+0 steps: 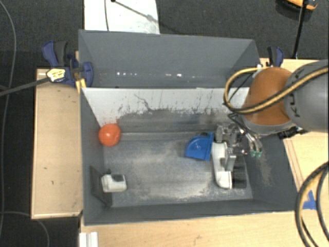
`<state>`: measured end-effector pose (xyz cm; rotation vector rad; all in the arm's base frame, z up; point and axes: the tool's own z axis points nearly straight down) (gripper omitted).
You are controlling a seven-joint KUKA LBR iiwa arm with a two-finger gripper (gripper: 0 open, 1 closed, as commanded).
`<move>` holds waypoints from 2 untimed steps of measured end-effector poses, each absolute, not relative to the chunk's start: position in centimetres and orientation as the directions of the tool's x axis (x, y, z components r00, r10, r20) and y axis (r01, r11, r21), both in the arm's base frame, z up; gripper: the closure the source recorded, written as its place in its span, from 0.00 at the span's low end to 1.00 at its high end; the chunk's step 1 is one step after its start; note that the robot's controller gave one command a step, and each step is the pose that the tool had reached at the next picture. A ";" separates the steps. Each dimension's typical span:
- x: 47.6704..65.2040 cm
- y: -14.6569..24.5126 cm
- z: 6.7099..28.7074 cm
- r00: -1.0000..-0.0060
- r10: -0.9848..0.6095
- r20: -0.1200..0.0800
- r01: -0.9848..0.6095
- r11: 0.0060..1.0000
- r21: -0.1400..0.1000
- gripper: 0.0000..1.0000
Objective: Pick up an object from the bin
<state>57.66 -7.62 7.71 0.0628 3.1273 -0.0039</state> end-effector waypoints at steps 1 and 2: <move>58.2 -4.3 7.3 -0.999 0.047 -0.014 0.047 0.999 -0.005 0.00; 57.5 -1.1 7.1 -1.000 -0.007 -0.015 -0.007 1.000 -0.003 0.00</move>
Offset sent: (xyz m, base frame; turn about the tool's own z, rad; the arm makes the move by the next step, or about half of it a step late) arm -0.0048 0.0703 -0.0071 -0.0534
